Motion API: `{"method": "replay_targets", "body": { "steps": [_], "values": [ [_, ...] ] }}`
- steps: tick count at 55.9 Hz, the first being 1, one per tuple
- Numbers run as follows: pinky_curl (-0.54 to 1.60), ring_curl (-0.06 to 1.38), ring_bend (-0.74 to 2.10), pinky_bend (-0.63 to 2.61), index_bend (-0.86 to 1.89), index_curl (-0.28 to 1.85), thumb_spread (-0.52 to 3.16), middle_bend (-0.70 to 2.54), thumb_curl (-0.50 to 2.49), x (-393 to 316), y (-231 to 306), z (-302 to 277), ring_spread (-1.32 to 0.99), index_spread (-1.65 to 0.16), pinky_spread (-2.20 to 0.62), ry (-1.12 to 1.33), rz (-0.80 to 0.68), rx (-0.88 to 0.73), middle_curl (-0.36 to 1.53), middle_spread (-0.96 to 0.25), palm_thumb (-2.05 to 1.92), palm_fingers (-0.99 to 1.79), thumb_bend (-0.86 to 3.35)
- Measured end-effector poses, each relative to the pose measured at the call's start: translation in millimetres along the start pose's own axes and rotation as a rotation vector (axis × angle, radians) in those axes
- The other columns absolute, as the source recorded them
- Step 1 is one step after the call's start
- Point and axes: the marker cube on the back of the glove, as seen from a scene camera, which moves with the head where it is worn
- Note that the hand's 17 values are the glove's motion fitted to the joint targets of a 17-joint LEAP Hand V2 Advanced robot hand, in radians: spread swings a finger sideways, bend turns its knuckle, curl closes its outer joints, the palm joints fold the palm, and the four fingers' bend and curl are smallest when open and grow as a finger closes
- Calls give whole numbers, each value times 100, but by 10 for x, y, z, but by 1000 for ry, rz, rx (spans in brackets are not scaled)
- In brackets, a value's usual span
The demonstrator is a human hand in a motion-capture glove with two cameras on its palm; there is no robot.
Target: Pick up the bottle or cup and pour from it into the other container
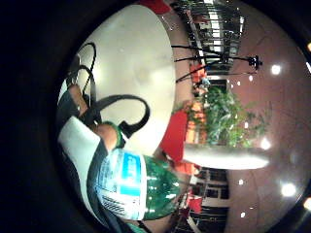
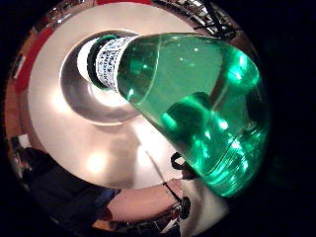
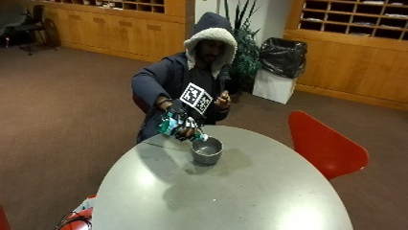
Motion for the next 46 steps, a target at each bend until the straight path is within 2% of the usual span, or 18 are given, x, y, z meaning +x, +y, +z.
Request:
{"method": "replay_targets", "body": {
  "steps": [15,29,46],
  "values": [
    [37,45,66,47,12,32,33,37,70,-126,-29,55,-17,-28,-6,9,-7,-25,52,-19,95,118,-4],
    [38,45,66,47,12,32,33,38,71,-14,18,-20,-17,-28,-7,-56,26,15,52,-20,94,118,-4],
    [38,45,66,47,12,32,33,37,71,295,334,-36,-17,-28,-7,-334,148,119,52,-20,94,117,-4]
  ]
}}
